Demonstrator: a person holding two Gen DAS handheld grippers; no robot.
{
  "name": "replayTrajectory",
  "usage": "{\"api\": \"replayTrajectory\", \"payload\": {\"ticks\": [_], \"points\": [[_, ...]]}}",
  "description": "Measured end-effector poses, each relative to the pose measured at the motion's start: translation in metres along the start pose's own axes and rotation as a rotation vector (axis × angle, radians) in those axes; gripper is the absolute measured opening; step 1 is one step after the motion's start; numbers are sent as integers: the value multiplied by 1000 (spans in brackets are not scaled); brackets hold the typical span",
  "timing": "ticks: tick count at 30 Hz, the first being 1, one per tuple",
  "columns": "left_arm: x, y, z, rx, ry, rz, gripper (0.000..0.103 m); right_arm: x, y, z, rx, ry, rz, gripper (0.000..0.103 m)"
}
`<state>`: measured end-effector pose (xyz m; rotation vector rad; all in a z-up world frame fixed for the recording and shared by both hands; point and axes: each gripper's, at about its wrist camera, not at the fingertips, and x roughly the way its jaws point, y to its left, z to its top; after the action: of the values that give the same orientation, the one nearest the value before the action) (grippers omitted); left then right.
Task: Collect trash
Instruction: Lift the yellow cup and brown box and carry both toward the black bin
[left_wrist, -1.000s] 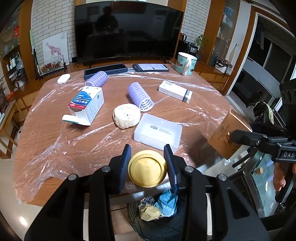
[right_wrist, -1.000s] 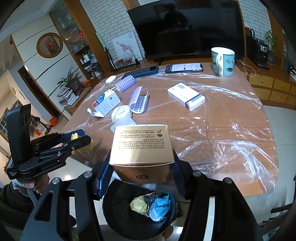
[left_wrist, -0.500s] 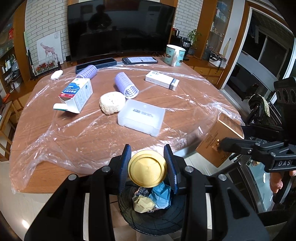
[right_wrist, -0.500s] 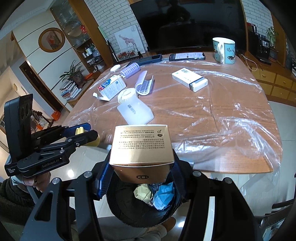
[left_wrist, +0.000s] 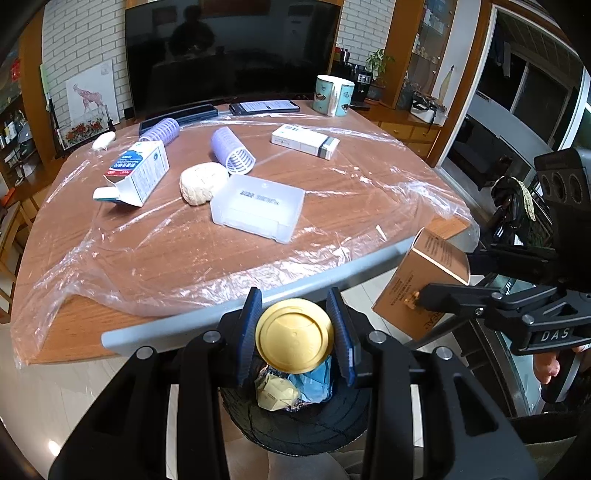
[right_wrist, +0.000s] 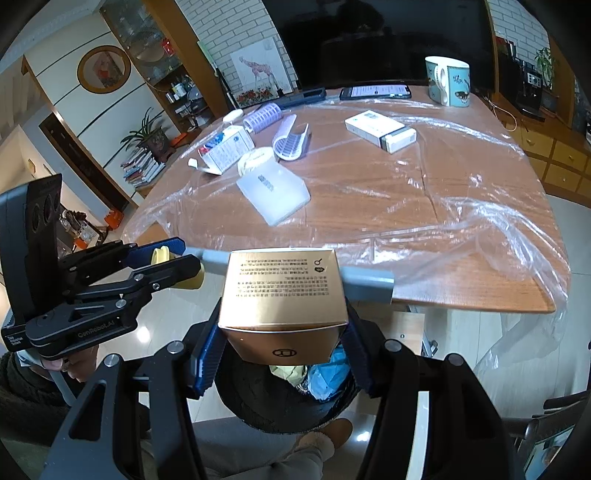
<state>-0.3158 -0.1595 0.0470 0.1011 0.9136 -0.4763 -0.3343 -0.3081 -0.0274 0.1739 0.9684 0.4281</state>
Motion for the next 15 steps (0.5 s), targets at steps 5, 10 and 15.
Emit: {"api": "replayTrajectory", "payload": {"ticks": [5, 10, 15], "points": [[4, -4, -7, 4, 17, 0, 38, 6, 1, -8, -16, 30, -16, 57], [10, -7, -14, 1, 39, 0, 38, 9, 5, -14, -39, 40, -44, 57], [15, -11, -21, 7, 57, 4, 38, 13, 4, -19, -37, 54, -45, 57]]}}
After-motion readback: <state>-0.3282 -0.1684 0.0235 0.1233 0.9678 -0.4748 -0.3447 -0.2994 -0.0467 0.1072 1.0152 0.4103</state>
